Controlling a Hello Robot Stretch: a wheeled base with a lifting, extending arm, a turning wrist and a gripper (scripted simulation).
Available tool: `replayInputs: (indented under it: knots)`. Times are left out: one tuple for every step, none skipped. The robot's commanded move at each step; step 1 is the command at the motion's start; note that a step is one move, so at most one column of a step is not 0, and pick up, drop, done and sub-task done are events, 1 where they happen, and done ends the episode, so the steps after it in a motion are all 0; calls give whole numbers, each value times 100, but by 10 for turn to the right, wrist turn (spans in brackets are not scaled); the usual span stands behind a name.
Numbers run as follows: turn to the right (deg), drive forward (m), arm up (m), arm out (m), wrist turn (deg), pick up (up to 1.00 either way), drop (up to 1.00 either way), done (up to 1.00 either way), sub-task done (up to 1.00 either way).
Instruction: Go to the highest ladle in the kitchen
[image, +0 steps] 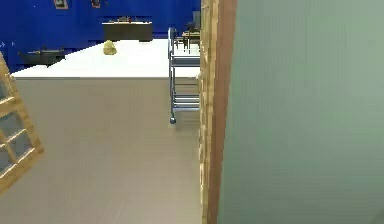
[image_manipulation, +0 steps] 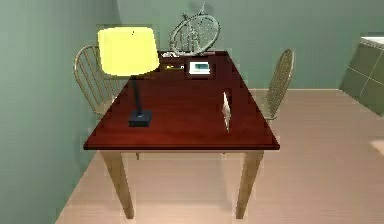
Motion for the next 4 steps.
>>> replayInputs:
  knots:
    - [-360,0,0,0,0,0,0,0,0]
    - [0,80,0,0,0,0,0,0,0]
    - [240,0,0,0,0,0,0,0,0]
    - [0,100,0,0,0,0,0,0,0]
